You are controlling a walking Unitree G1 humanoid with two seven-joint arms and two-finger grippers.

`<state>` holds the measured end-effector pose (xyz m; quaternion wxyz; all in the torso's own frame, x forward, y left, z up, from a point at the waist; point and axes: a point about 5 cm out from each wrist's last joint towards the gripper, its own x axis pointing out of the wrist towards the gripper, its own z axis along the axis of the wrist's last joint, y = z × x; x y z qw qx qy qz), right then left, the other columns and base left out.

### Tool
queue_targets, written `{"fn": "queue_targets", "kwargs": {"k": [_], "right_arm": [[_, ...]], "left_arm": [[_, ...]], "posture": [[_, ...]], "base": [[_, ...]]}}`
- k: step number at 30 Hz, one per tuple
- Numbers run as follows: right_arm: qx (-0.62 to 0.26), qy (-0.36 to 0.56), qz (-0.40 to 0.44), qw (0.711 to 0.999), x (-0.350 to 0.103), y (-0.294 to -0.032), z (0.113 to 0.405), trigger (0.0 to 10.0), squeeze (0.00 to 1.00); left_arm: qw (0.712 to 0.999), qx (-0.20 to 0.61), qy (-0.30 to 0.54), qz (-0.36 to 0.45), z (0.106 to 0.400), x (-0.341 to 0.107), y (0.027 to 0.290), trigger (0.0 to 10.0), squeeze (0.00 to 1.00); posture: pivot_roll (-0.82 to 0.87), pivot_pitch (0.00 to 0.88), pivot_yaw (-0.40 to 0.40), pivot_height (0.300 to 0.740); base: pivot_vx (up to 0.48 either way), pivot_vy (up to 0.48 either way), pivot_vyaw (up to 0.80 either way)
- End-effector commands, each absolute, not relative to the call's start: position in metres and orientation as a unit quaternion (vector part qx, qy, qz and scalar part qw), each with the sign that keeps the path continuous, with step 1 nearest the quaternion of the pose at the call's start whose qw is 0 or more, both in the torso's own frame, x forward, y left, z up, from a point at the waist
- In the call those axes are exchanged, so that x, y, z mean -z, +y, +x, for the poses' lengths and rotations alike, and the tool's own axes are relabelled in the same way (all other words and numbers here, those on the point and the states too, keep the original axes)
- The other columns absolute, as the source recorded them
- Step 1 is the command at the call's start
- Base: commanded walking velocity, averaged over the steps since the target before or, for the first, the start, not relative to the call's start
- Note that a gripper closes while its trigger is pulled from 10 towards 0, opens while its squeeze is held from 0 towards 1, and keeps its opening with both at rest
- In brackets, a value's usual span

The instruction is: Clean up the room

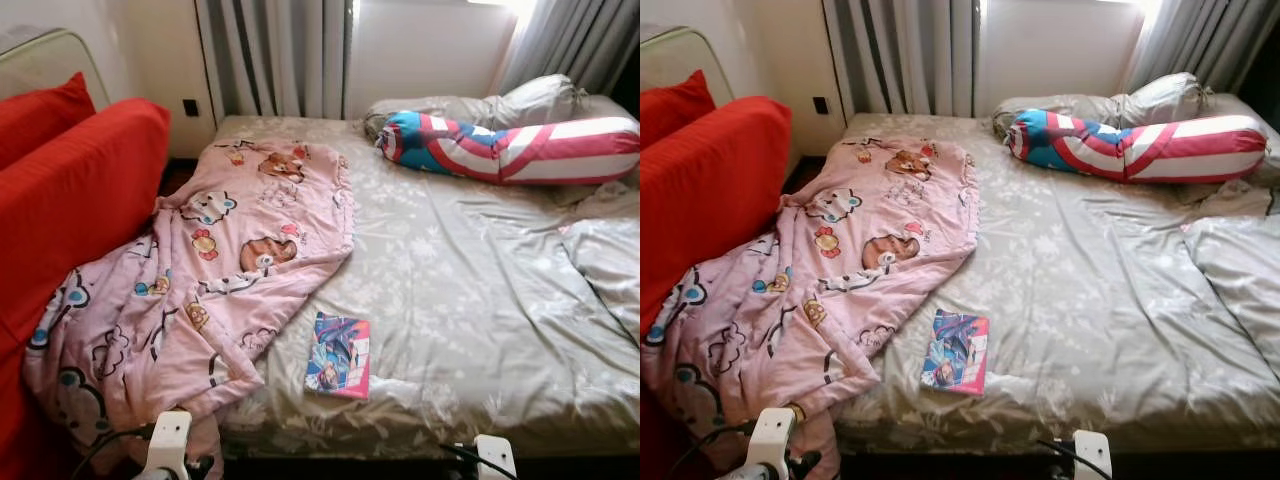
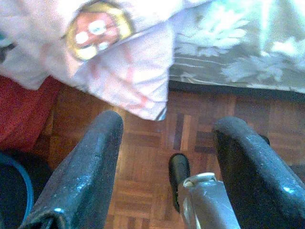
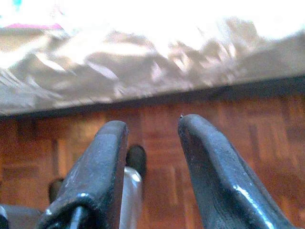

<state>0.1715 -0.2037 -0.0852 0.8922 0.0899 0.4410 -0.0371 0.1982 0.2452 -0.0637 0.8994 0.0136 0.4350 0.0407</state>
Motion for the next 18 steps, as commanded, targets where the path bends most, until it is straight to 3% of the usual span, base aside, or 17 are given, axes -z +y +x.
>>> {"fn": "queue_targets", "kwargs": {"k": [1, 11, 18], "right_arm": [[0.051, 0.427, 0.098, 0.898, 0.084, -0.205, 0.171, 10.0, 0.0], [0.079, 0.311, 0.066, 0.945, 0.068, -0.211, 0.185, 10.0, 0.0], [0.063, 0.268, 0.053, 0.96, 0.061, -0.21, 0.19, 10.0, 0.0]], "left_arm": [[0.9, -0.051, 0.433, 0.004, 0.194, 0.065, 0.247, 10.0, 0.0], [0.907, -0.056, 0.417, -0.005, 0.195, 0.064, 0.247, 10.0, 0.0], [0.911, -0.066, 0.407, -0.008, 0.195, 0.063, 0.248, 10.0, 0.0]], "posture": [[0.0, 0.0, -0.013, 0.74], [-0.01, 0.0, -0.012, 0.74], [-0.02, 0.0, -0.018, 0.74]], "base": [[0.0, 0.0, 0.0], [0.0, 0.0, 0.0], [0.0, 0.0, 0.0]]}}
